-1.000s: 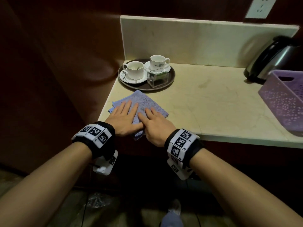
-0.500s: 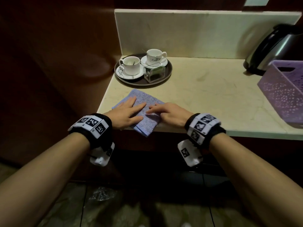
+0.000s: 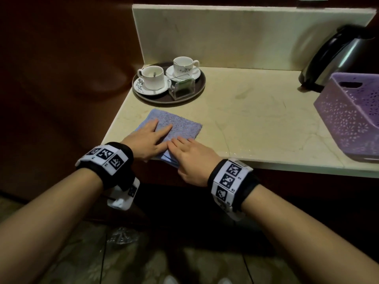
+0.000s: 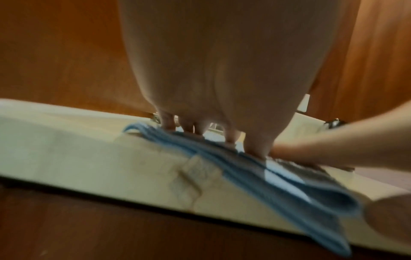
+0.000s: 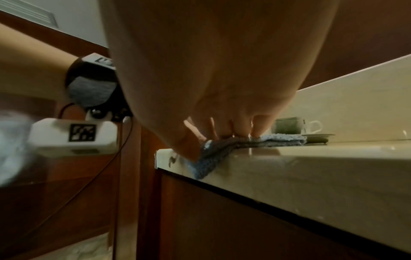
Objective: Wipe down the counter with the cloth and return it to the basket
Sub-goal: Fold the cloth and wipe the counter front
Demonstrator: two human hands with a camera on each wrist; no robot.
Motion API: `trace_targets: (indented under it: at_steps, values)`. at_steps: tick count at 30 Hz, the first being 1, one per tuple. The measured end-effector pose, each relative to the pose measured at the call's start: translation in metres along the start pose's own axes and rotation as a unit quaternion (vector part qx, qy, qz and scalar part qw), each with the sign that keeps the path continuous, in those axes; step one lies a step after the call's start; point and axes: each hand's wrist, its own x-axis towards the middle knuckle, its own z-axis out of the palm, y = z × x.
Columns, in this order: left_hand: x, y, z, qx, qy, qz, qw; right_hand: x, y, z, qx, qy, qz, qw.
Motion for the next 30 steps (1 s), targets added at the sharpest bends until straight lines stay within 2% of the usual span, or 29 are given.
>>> trace_targets:
  at_steps: [4, 6, 9, 20, 28, 30]
  values:
    - [0.006, -0.003, -0.019, -0.028, 0.029, 0.030, 0.999, -0.010, 0.003, 0.003, 0.010, 0.005, 0.017, 1.000]
    - [0.008, -0.005, -0.019, -0.025, 0.009, 0.063, 0.998, -0.015, 0.004, 0.006, 0.021, 0.007, 0.027, 0.999]
    - [0.005, -0.001, -0.011, -0.013, -0.042, 0.036, 0.998, -0.023, 0.011, 0.012, 0.037, 0.021, 0.034, 0.999]
    - [0.004, 0.045, 0.005, 0.038, -0.016, -0.021, 0.999, -0.046, 0.042, 0.008, 0.069, 0.022, 0.049, 0.996]
    - [0.006, 0.076, 0.012, -0.013, -0.007, -0.050, 0.999, -0.058, 0.056, -0.002, 0.055, 0.010, 0.059, 0.997]
    - [0.008, 0.081, 0.011, -0.014, -0.006, -0.051, 0.999, -0.055, 0.051, -0.007, 0.030, 0.033, 0.068, 0.997]
